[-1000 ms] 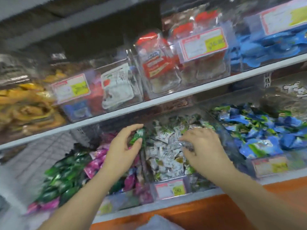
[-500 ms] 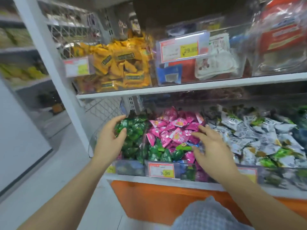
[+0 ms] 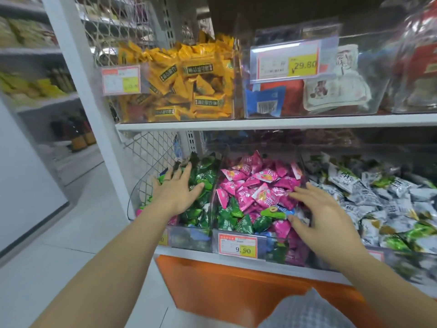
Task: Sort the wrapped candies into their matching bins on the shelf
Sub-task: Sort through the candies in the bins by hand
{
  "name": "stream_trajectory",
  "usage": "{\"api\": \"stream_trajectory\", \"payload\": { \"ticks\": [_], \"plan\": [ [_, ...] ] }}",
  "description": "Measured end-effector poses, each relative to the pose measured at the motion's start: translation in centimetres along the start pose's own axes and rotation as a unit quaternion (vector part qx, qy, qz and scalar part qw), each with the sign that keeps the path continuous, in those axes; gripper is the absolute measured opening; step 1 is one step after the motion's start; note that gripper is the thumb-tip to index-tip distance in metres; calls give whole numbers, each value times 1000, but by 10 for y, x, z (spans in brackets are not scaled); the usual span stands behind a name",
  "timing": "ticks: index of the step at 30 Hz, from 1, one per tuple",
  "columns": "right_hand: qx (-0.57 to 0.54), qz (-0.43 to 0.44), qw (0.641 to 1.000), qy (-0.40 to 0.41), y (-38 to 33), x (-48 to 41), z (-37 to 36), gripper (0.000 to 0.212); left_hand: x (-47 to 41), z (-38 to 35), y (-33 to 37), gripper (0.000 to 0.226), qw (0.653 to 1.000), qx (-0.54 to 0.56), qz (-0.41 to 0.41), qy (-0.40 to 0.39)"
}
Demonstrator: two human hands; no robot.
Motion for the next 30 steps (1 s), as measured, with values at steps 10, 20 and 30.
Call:
{"api": "stream_trajectory", "payload": {
  "ticks": [10, 20, 30],
  "plan": [
    [-65, 14, 997, -45, 1, 3, 21, 44, 28, 31, 11, 71, 994, 47, -5, 98],
    [-94, -19, 995, 30, 72, 49, 105, 30, 104, 54, 206, 25, 930, 60, -317, 177],
    [-75, -149, 971, 173, 232, 133, 183, 23, 120, 41, 397, 25, 878, 39, -462, 119]
  ]
}}
Point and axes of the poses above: each hand's wrist, its own x-axis away from the middle knuckle, its own z-axis out of the back of the hand, y = z × x, the point moved 9 cm from there along -x, towards the middle knuckle, and after that the axes turned 13 degrees about -y, right-handed, at the moved point
